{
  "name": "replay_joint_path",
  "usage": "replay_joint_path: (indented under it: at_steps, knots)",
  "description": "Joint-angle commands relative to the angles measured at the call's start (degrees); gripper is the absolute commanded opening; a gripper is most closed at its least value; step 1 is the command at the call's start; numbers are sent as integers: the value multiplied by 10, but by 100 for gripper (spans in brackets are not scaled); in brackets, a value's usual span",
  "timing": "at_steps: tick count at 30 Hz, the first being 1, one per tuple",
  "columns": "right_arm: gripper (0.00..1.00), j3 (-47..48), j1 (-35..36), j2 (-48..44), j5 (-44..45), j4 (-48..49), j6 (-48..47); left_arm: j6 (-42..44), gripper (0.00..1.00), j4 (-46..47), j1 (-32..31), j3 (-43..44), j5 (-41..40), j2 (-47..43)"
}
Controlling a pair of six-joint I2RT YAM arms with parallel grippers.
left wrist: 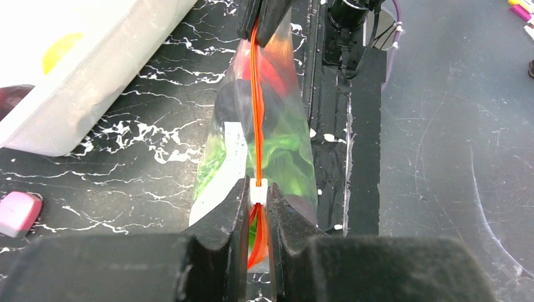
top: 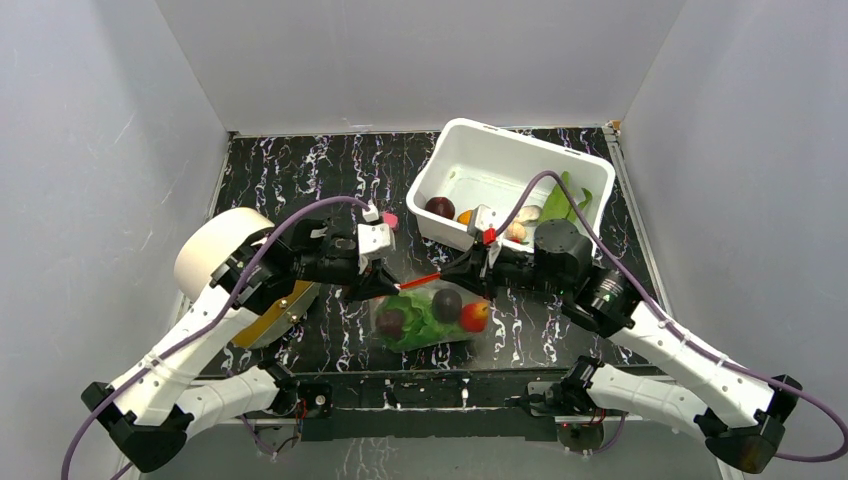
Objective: Place the food in the zip-top bag and seal the zipper
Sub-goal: Zip the zipper food storage bag at the center of the board.
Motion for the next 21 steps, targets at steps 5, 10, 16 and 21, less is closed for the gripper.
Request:
replay_joint_path:
  at_steps: [5,10,16,21]
  knots:
    - [0,21,-8,-42,120,-39,-30,45,0,-110,3,39,-60,-27]
    - [0,17,-9,-78,210,-38,-31,63,0,-144,3,43,-89,-25]
    - [0,29,-9,-78,206,-56,-47,78,0,-155,2,50,-97,-15]
    - [0,30,-9,-64,199,-58,-41,96,0,-155,3,58,-96,-3]
